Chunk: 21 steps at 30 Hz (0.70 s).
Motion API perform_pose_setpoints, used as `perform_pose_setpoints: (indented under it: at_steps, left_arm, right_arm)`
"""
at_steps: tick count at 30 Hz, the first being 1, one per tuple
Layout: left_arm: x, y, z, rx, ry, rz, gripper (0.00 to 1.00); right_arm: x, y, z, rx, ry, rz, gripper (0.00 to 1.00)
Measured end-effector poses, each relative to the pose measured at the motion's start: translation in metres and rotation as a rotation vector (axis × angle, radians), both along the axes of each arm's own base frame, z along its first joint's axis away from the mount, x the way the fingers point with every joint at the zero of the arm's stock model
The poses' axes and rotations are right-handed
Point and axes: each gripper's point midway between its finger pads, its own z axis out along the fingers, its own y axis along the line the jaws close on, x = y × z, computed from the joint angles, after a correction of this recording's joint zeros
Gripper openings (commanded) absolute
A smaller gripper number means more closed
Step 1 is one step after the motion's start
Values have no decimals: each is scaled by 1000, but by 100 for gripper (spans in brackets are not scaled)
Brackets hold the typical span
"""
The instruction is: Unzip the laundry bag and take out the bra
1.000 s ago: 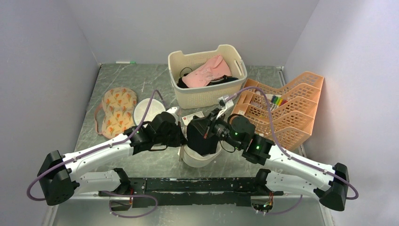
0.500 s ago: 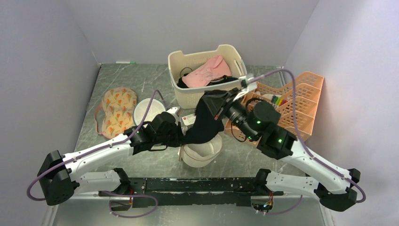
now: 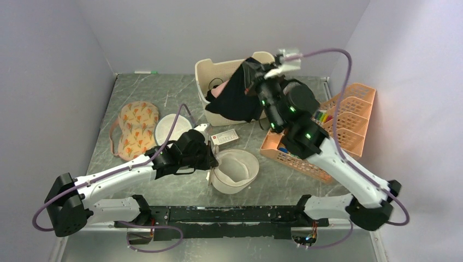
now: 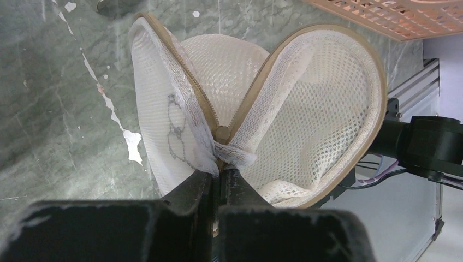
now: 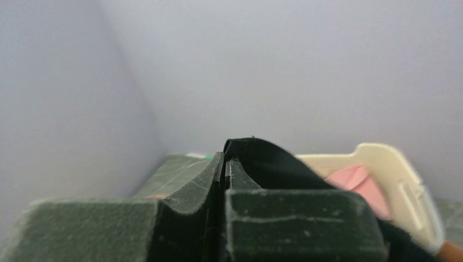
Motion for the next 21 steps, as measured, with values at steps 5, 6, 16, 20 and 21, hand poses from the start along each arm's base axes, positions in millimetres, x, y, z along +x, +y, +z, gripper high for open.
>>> perform_pose_setpoints:
  at_steps: [5,6,16,20,21]
  left_arm:
    - [3,0,3,2,-11,9,7]
    - [4,0,3,5,-13,13,7]
    - [7,3,3,-22,-26,54,7]
    - [10,7,2,-7,-37,76,7]
    - [11,7,2,-5,-39,79,7]
  right_arm:
    - [93,-4,-13,-55,16,-143,0]
    - [110,-4,-18,-57,29,-164,0]
    - [165,66,-93,13,171,-99,0]
    - [159,103,-110,54,198,-132,0]
    - [158,112,-114,67,205,-145,0]
